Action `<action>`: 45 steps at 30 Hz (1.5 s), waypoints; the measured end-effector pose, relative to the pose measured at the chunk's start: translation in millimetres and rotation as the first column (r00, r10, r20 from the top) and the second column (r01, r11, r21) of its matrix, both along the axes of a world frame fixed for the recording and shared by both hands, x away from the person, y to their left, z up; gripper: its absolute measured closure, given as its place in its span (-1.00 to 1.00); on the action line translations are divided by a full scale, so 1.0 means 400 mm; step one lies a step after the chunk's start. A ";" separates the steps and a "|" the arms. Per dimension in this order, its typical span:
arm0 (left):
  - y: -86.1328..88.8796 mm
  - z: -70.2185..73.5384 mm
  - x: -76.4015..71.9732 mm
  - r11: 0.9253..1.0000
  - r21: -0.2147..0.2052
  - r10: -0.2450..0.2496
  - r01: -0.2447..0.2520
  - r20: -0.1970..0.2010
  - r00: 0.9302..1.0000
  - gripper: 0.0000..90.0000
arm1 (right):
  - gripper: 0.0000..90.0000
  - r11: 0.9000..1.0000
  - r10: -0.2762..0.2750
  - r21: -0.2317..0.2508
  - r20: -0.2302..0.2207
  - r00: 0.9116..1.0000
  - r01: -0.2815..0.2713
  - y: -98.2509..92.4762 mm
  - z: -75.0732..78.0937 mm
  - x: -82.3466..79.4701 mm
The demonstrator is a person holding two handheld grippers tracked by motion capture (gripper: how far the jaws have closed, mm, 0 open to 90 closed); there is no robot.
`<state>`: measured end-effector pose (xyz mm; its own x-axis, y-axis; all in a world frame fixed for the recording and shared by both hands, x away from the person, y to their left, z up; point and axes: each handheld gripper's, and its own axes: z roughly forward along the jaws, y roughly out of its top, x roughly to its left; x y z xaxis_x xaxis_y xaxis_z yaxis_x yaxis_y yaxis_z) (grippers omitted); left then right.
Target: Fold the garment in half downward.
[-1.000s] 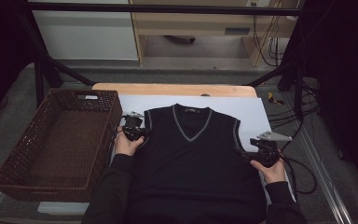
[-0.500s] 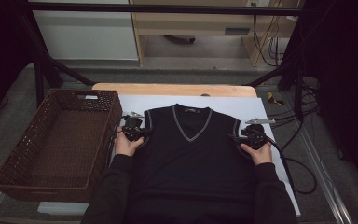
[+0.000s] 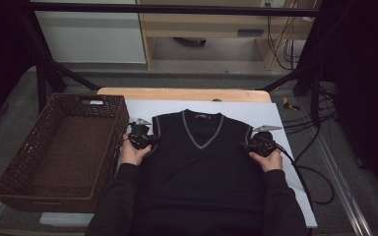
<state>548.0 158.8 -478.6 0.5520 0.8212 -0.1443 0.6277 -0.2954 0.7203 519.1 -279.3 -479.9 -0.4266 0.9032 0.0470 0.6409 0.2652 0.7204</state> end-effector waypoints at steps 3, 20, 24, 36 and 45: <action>-0.002 0.000 -0.001 1.000 0.004 0.001 -0.001 0.002 1.000 0.74 | 0.50 1.000 0.000 0.011 -0.015 1.000 0.000 -0.002 0.003 0.000; -0.002 0.004 0.000 1.000 0.003 0.004 -0.004 -0.006 1.000 0.77 | 0.81 0.998 0.006 0.068 -0.104 0.995 0.001 -0.003 0.016 0.011; -0.001 0.006 0.001 1.000 -0.003 0.010 -0.010 -0.014 1.000 0.77 | 0.81 0.996 0.006 0.086 -0.112 0.994 0.004 -0.008 0.017 0.011; 0.000 0.008 0.002 1.000 0.008 0.004 -0.004 -0.017 1.000 0.78 | 0.57 0.997 -0.004 0.076 -0.099 0.995 0.012 -0.016 0.014 -0.004; -0.001 0.008 0.002 1.000 0.005 0.007 -0.007 -0.019 1.000 0.78 | 0.75 0.997 -0.038 0.059 -0.133 0.990 0.046 -0.002 0.019 -0.011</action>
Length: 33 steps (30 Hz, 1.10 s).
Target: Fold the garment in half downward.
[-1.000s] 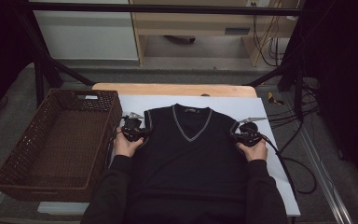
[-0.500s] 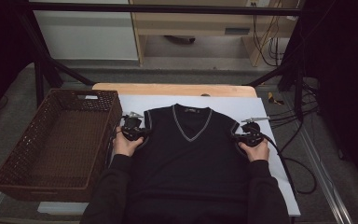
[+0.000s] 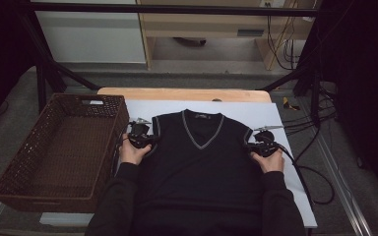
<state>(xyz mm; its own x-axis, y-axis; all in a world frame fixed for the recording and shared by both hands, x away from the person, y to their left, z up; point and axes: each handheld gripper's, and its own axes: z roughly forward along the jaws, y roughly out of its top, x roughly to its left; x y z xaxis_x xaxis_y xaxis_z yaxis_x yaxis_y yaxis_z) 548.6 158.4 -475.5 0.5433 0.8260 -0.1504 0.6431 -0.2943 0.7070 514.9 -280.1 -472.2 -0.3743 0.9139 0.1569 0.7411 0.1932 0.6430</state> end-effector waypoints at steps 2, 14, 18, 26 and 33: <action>0.000 0.001 0.000 1.000 0.002 0.000 0.000 0.000 1.000 0.78 | 0.79 1.000 -0.009 0.019 -0.027 1.000 0.009 -0.003 0.003 0.005; 0.024 0.089 0.014 0.999 -0.032 0.035 -0.033 0.058 0.998 0.80 | 0.84 0.986 -0.067 0.152 -0.024 0.997 0.070 -0.052 0.054 0.032; 0.030 0.135 0.025 0.998 -0.048 0.055 -0.051 0.097 0.994 0.80 | 0.85 0.985 -0.082 0.151 0.030 0.996 0.077 -0.058 0.095 0.046; 0.041 0.238 0.030 0.995 -0.093 0.063 -0.048 0.168 0.984 0.81 | 0.85 0.982 -0.092 0.176 0.142 0.986 0.066 -0.069 0.200 0.060; 0.058 0.270 -0.050 0.993 -0.118 0.036 -0.015 0.182 0.983 0.81 | 0.84 0.986 -0.035 0.165 0.167 0.985 0.007 -0.071 0.223 -0.011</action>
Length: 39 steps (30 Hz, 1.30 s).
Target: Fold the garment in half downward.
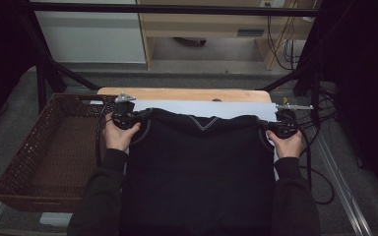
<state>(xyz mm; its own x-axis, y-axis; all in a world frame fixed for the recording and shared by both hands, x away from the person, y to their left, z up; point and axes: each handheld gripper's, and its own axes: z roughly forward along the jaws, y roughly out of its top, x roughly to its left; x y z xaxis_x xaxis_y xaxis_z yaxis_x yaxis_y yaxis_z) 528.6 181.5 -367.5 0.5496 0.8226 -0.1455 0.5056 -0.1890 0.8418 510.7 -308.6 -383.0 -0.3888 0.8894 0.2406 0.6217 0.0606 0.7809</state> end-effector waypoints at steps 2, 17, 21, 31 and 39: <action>-0.001 0.006 -0.029 1.000 -0.014 -0.014 0.015 0.014 1.000 0.81 | 0.84 1.000 0.009 -0.002 0.011 1.000 -0.009 -0.001 0.004 -0.021; 0.011 0.043 -0.208 0.995 -0.017 -0.098 0.100 0.080 0.992 0.80 | 0.83 0.996 0.082 0.023 0.120 0.989 -0.085 -0.016 0.049 -0.205; 0.025 0.036 -0.251 0.993 -0.028 -0.112 0.115 0.076 0.991 0.80 | 0.83 0.994 0.096 0.033 0.128 0.987 -0.101 -0.020 0.049 -0.246; 0.038 0.017 -0.350 0.989 -0.006 -0.145 0.146 0.077 0.986 0.79 | 0.82 0.990 0.135 0.025 0.118 0.984 -0.138 -0.020 0.034 -0.330; 0.029 -0.008 -0.409 0.986 0.004 -0.168 0.168 0.050 0.984 0.79 | 0.82 0.989 0.147 0.011 0.085 0.985 -0.148 -0.029 -0.006 -0.393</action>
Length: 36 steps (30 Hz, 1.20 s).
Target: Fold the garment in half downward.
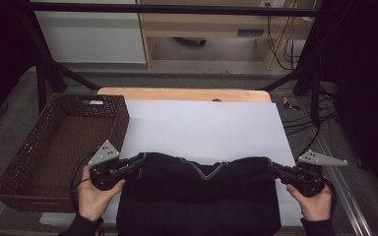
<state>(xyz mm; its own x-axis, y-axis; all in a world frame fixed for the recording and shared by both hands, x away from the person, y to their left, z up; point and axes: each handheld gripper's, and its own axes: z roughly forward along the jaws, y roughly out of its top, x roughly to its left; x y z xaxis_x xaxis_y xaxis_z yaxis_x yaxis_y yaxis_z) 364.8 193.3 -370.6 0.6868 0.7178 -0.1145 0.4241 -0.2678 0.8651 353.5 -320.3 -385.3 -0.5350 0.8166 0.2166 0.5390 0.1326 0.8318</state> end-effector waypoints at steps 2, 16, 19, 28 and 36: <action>-0.002 -0.007 -0.014 1.000 0.007 -0.002 0.002 -0.005 1.000 0.79 | 0.82 1.000 0.007 -0.009 -0.013 1.000 -0.007 -0.002 -0.012 -0.014; 0.000 -0.125 -0.138 0.998 0.057 -0.023 0.030 -0.114 0.993 0.75 | 0.78 0.995 0.060 -0.067 -0.136 0.989 -0.070 -0.001 -0.101 -0.113; -0.010 -0.152 -0.150 0.996 0.073 -0.033 0.043 -0.130 0.991 0.72 | 0.75 0.994 0.067 -0.069 -0.174 0.983 -0.080 0.000 -0.124 -0.119; -0.023 -0.141 -0.101 1.000 0.028 -0.005 0.007 -0.074 0.997 0.04 | 0.07 0.996 0.049 -0.070 -0.042 0.998 -0.052 0.001 -0.108 -0.113; -0.051 -0.127 -0.010 1.000 0.020 0.014 -0.013 -0.080 0.997 -0.41 | -0.44 0.998 -0.011 -0.056 0.046 0.999 0.013 -0.004 -0.100 -0.034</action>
<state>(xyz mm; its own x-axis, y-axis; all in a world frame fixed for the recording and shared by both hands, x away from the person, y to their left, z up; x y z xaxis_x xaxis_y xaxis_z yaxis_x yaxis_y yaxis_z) 360.6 172.8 -421.4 0.6662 0.7295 -0.1549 0.4959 -0.2781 0.8226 339.8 -321.9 -425.3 -0.5335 0.8331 0.1458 0.5021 0.1732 0.8473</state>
